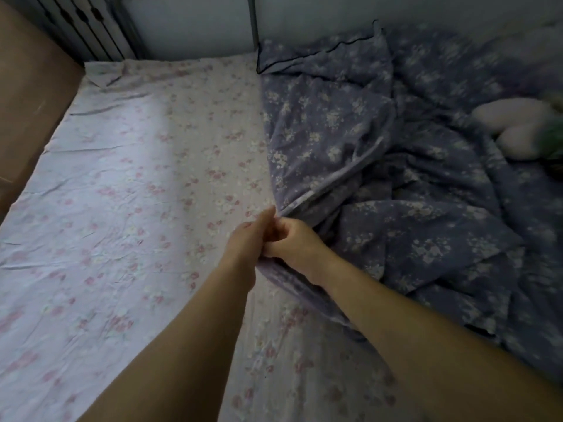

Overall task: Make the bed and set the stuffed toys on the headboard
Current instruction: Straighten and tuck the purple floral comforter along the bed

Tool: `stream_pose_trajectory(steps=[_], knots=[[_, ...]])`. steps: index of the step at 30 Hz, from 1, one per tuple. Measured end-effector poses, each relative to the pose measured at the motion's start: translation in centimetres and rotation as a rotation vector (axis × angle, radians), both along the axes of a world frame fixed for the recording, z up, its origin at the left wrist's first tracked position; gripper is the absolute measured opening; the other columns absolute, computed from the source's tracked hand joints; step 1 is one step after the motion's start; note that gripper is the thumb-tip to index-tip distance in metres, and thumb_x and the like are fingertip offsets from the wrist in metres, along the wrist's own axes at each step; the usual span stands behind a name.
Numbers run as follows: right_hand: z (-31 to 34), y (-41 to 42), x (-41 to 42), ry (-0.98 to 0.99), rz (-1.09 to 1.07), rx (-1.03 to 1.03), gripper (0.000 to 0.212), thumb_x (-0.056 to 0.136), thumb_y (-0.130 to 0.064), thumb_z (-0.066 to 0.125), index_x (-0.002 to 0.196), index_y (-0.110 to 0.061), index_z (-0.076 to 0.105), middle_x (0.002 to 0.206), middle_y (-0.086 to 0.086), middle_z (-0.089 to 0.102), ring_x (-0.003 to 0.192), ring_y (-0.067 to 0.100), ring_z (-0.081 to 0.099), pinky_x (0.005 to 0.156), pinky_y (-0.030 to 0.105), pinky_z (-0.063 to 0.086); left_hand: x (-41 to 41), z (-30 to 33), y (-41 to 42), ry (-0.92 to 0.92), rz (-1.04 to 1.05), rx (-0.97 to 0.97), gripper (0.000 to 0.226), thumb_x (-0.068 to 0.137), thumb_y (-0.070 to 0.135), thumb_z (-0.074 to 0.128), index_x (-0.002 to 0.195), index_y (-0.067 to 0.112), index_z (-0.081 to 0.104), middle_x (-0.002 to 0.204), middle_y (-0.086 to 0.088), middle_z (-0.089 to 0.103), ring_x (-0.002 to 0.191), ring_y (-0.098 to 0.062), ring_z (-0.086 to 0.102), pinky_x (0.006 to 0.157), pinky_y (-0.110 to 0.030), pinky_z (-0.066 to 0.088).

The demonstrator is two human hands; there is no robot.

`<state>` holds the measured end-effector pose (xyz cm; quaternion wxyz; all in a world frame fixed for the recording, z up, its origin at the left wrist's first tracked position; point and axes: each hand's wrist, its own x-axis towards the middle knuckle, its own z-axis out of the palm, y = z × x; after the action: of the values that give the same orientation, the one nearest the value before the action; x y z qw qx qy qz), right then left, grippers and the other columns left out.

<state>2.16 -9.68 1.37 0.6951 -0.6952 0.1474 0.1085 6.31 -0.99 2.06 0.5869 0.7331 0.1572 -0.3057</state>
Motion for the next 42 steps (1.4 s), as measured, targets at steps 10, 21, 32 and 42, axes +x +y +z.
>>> stream_pose_trajectory(steps=[10, 21, 32, 42], knots=[[5.6, 4.6, -1.8, -0.022, 0.296, -0.001, 0.022, 0.074, 0.004, 0.055, 0.066, -0.016, 0.051, 0.053, -0.009, 0.050, 0.053, 0.003, 0.046, 0.057, 0.021, 0.036, 1.8, 5.7, 3.8, 0.082, -0.362, 0.224, 0.035, 0.086, 0.026, 0.064, 0.058, 0.008, 0.053, 0.040, -0.006, 0.051, 0.049, -0.020, 0.046, 0.047, -0.022, 0.036], [7.9, 9.8, -1.2, 0.096, -0.031, 0.128, 0.014, 0.089, -0.015, 0.060, 0.075, -0.015, 0.057, 0.063, -0.001, 0.056, 0.055, 0.009, 0.052, 0.053, 0.018, 0.043, 2.8, 7.2, 11.9, -0.059, 0.182, -0.234, 0.028, 0.092, -0.003, 0.037, 0.082, 0.008, 0.060, 0.075, -0.011, 0.059, 0.069, -0.024, 0.056, 0.065, -0.029, 0.047], [9.8, 16.2, 7.0, 0.330, -0.584, 0.246, 0.067, 0.086, -0.053, 0.058, 0.135, -0.009, 0.042, 0.113, 0.011, 0.055, 0.088, 0.021, 0.058, 0.059, 0.029, 0.050, 4.9, 9.1, 23.0, -0.116, 0.433, -0.403, 0.020, 0.079, 0.017, 0.046, 0.062, 0.012, 0.055, 0.067, -0.009, 0.058, 0.065, -0.029, 0.057, 0.060, -0.033, 0.046], [8.3, 24.2, 11.1, 0.318, -0.617, 0.329, 0.026, 0.091, -0.027, 0.062, 0.113, -0.014, 0.055, 0.087, 0.004, 0.053, 0.068, 0.017, 0.052, 0.055, 0.029, 0.048, 5.0, 9.8, 30.1, -0.324, 0.485, -0.473, 0.017, 0.061, 0.020, 0.050, 0.057, 0.020, 0.034, 0.072, -0.008, 0.032, 0.076, -0.025, 0.033, 0.067, -0.040, 0.030]])
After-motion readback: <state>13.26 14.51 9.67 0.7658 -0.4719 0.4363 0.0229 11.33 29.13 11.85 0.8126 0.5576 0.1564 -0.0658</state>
